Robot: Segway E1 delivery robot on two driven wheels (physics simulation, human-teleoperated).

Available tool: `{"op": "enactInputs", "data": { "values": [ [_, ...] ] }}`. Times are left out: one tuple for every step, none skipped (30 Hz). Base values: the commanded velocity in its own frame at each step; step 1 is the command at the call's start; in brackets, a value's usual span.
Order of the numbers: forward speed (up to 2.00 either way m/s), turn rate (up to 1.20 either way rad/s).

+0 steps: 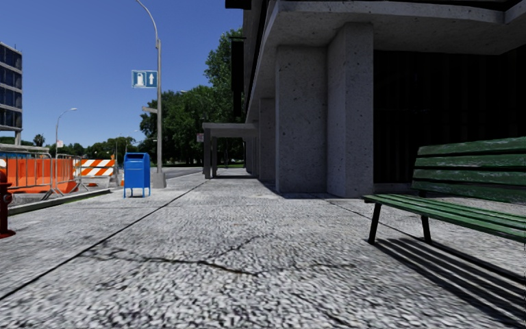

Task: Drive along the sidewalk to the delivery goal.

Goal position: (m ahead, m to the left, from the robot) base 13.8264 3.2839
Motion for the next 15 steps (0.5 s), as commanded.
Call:
{"op": "enactInputs", "data": {
  "values": [
    [2.00, -0.77],
    [2.00, -0.77],
    [2.00, -1.03],
    [2.00, -1.20],
    [2.00, -1.20],
    [2.00, -1.20],
    [2.00, -0.50],
    [2.00, -0.04],
    [2.00, 0.00],
    [2.00, 0.00],
    [2.00, 0.00],
    [2.00, 0.00],
    [2.00, 0.00],
    [2.00, 0.00],
    [2.00, 0.00]
  ]
}}
